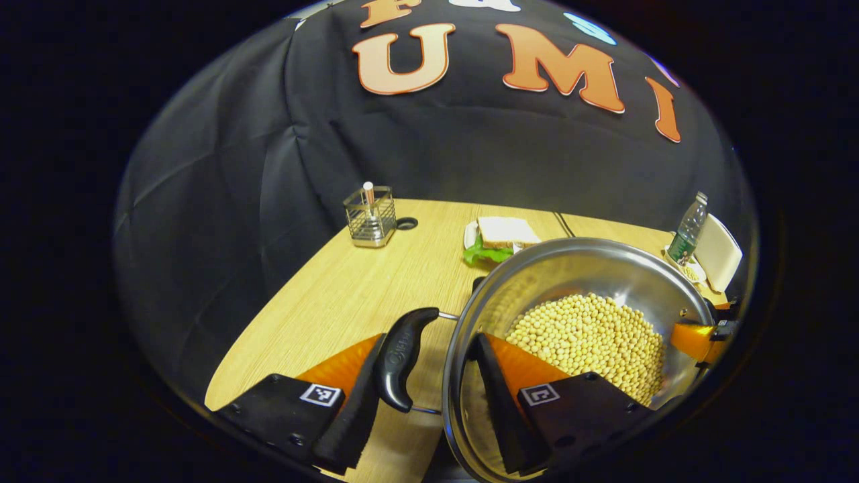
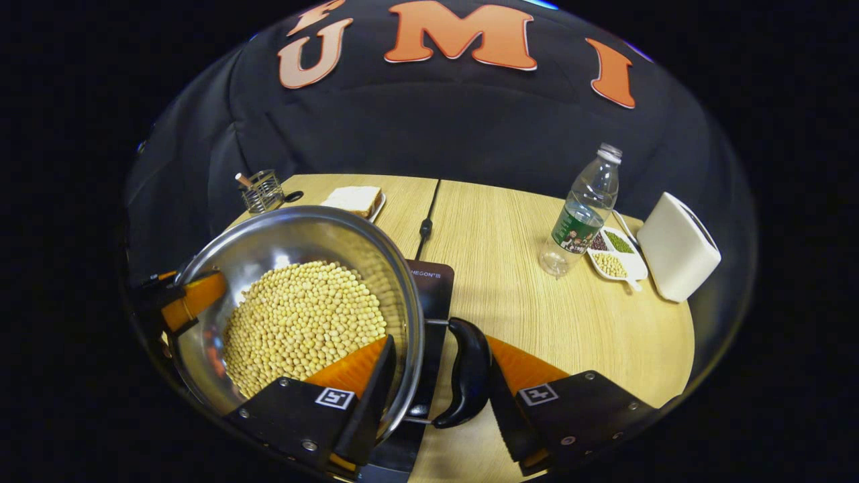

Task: First push the handle of the pot to place it horizontally, then grasp the pot with both hands and set it on the induction cooktop.

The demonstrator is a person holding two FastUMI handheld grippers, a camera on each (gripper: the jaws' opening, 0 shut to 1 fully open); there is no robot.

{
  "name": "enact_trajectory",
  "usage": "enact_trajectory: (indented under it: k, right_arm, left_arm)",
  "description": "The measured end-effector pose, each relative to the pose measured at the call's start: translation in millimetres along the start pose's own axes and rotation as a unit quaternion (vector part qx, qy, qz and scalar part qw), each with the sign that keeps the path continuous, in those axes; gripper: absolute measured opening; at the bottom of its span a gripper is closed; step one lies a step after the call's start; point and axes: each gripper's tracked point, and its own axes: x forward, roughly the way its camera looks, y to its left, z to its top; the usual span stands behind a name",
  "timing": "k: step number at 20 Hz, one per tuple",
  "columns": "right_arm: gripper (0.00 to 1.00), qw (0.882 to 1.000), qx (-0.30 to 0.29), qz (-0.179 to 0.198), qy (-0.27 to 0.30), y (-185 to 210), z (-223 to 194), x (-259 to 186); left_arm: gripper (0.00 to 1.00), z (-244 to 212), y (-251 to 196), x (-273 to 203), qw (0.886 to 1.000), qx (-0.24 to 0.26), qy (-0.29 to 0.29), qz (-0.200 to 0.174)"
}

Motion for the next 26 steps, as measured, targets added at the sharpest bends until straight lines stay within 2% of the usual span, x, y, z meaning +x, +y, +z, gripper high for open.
enact_trajectory:
  k: [1, 4, 6, 7, 9, 11, 15, 16, 18, 19, 20, 22, 26]
  right_arm:
    - [0.81, 1.000, -0.009, 0.009, -0.006, -4, 0, -5]
    - [0.82, 0.998, 0.008, 0.022, -0.050, -22, 18, -32]
    - [0.83, 0.996, 0.009, 0.015, -0.090, -38, 33, -57]
    - [0.83, 0.993, 0.008, 0.010, -0.115, -46, 41, -70]
    - [0.84, 0.988, 0.015, 0.010, -0.156, -58, 54, -99]
    - [0.85, 0.981, 0.024, 0.010, -0.195, -76, 65, -133]
    - [0.86, 0.965, 0.031, 0.001, -0.261, -116, 81, -191]
    - [0.86, 0.961, 0.028, -0.002, -0.273, -126, 81, -200]
    - [0.86, 0.957, 0.024, -0.016, -0.288, -146, 74, -217]
    - [0.87, 0.955, 0.021, -0.024, -0.295, -157, 72, -226]
    - [0.87, 0.952, 0.017, -0.032, -0.303, -165, 71, -235]
    - [0.87, 0.947, 0.017, -0.033, -0.319, -174, 75, -254]
    - [0.87, 0.929, 0.010, -0.047, -0.367, -197, 94, -299]
  left_arm:
    - [0.81, 0, 0, -3, 1.000, -0.002, -0.002, -0.002]
    - [0.82, 15, 5, -17, 0.999, -0.004, -0.043, 0.008]
    - [0.82, 38, 17, -37, 0.996, 0.006, -0.082, 0.040]
    - [0.82, 50, 24, -50, 0.994, 0.006, -0.097, 0.053]
    - [0.83, 76, 28, -77, 0.989, 0.001, -0.137, 0.057]
    - [0.80, 99, 26, -105, 0.983, -0.001, -0.174, 0.062]
    - [0.81, 144, -3, -164, 0.969, -0.016, -0.242, 0.043]
    - [0.78, 152, -10, -180, 0.965, -0.022, -0.258, 0.039]
    - [0.84, 165, -28, -206, 0.957, -0.044, -0.286, 0.015]
    - [0.81, 172, -40, -218, 0.953, -0.056, -0.299, -0.002]
    - [0.93, 175, -46, -225, 0.949, -0.064, -0.307, -0.009]
    - [0.97, 184, -51, -243, 0.944, -0.071, -0.323, -0.008]
    - [0.95, 202, -74, -286, 0.931, -0.073, -0.357, -0.030]
